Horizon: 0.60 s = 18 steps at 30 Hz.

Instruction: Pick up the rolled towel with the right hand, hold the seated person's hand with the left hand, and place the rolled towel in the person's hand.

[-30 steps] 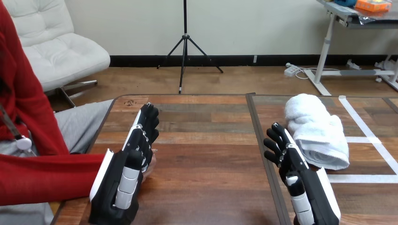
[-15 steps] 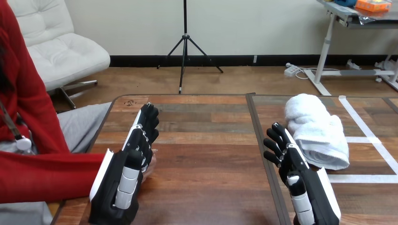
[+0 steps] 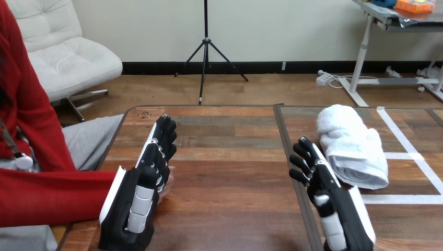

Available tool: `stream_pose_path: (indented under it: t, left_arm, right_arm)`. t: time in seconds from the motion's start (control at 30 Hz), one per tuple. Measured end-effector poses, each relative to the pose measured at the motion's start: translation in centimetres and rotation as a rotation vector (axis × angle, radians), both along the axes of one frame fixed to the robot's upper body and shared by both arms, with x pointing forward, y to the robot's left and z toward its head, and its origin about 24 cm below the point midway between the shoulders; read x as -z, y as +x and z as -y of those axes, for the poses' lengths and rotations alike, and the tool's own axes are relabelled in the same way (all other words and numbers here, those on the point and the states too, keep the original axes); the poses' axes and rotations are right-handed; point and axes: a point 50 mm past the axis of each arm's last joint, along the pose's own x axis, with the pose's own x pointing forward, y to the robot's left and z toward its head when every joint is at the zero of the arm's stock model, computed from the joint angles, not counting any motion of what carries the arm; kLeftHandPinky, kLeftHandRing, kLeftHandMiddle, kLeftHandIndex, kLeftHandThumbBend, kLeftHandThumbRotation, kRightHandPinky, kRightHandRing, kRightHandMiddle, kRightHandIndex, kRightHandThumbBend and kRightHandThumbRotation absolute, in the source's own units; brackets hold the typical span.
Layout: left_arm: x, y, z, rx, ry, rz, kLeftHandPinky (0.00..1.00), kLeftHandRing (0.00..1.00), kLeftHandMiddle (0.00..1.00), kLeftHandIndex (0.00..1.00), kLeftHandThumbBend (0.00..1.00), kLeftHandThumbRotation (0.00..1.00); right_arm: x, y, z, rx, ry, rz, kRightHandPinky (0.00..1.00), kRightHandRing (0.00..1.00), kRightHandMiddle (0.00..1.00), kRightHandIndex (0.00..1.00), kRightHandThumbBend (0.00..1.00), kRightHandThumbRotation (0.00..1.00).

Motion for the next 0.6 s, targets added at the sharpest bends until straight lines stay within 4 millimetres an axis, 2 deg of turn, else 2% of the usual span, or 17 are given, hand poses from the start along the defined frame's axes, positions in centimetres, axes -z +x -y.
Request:
stream_pose_path:
  t: [0.6]
  left_arm:
    - [0.1,0.0,0.0,0.004,0.001,-0.003,1.0,1.0,0.98,0.95,0.88,1.0]
  right_arm:
    - [-1.0,4.6,1.4,-0.006,-0.123,0.02,0.88,0.93,0.92,0.92,1.0,0.95]
